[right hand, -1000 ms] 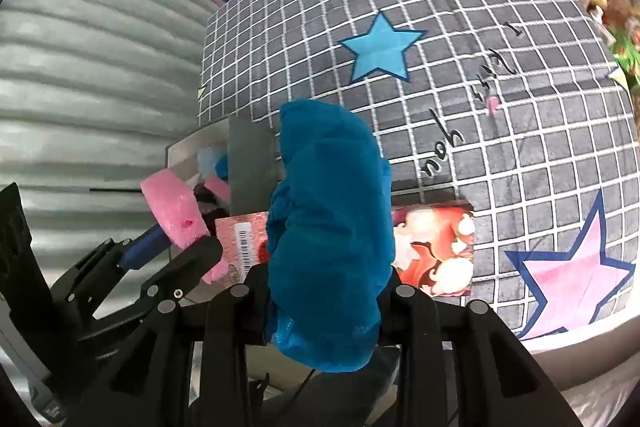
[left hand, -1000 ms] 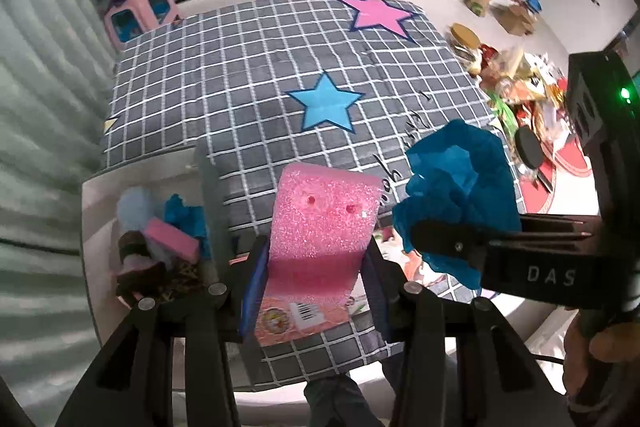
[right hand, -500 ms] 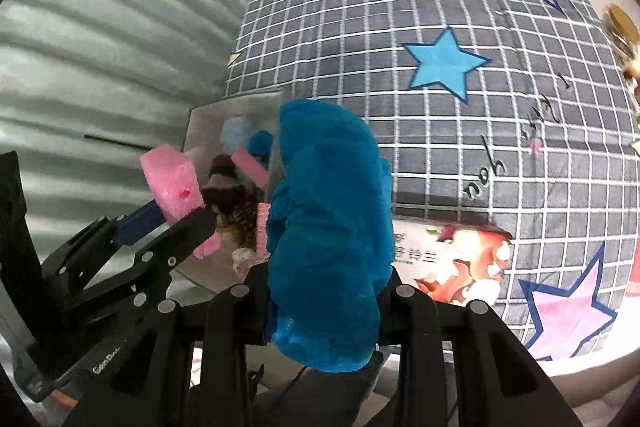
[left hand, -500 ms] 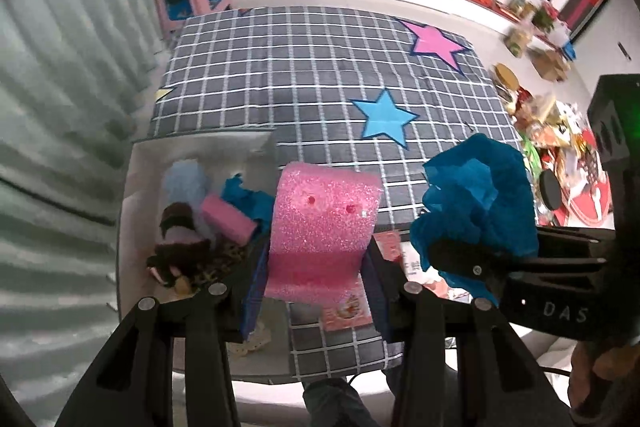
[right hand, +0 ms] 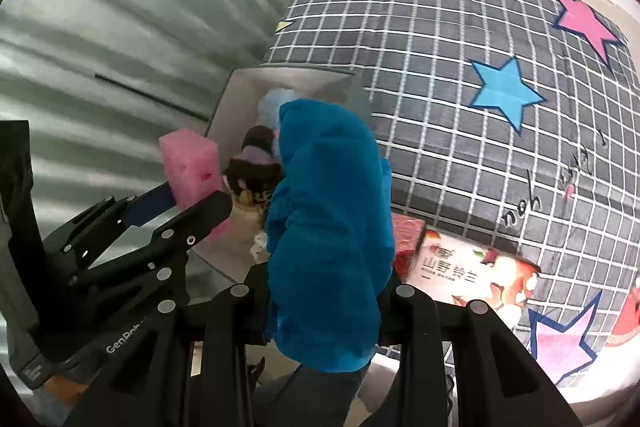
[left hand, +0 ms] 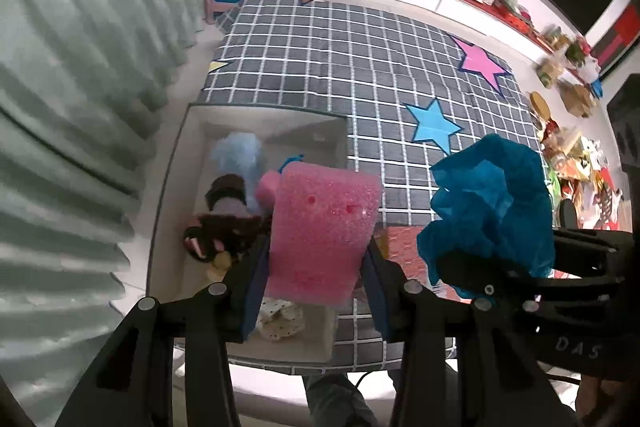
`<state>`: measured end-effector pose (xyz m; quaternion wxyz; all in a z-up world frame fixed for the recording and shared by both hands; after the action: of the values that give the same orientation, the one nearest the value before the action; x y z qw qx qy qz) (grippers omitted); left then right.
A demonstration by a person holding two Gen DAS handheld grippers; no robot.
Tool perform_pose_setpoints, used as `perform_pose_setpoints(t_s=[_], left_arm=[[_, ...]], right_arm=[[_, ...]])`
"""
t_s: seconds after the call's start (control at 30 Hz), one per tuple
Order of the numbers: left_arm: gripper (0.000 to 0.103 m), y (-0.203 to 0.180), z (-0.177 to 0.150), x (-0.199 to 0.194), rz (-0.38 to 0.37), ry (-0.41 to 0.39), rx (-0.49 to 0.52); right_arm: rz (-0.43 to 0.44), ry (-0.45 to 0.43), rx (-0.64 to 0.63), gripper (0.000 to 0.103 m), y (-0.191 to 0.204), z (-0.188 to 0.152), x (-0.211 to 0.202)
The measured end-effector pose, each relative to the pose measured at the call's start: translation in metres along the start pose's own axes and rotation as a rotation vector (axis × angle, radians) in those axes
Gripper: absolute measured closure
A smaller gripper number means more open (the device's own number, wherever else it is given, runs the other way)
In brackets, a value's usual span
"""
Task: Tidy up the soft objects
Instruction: 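Carry the blue fleece and pink sponge with both tools toward the white box, then lower the blue fleece and pink sponge with both tools over the box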
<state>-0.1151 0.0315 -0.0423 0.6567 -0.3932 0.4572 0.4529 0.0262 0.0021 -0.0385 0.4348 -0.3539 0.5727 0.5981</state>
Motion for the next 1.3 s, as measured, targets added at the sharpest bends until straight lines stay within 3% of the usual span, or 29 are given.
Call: perform_pose_setpoints(t_s=[0.57, 1.3], left_arm=[[0.055, 0.046, -0.018, 0.0, 0.018, 0.003, -0.128], [0.055, 0.103, -0.028, 0.018, 0.061, 0.047, -0.246]], right_arm=[[-0.005, 0.07, -0.143, 0.068, 0.047, 0.005, 0.02], [-0.004, 0.122, -0.192, 0.068, 0.067, 0.019, 0.042]])
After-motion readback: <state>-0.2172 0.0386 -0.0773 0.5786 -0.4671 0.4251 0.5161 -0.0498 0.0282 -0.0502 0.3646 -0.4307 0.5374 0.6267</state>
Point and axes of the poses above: each gripper's, at about its wrist camera, not at the fingertips, and x roughly the way its jaws point, y to its left, z to its top, the point moved 4 cm from there along x, roughly the way its jaws point, and after that the axes turned 3 degrees about y, right-handed, at the moved point
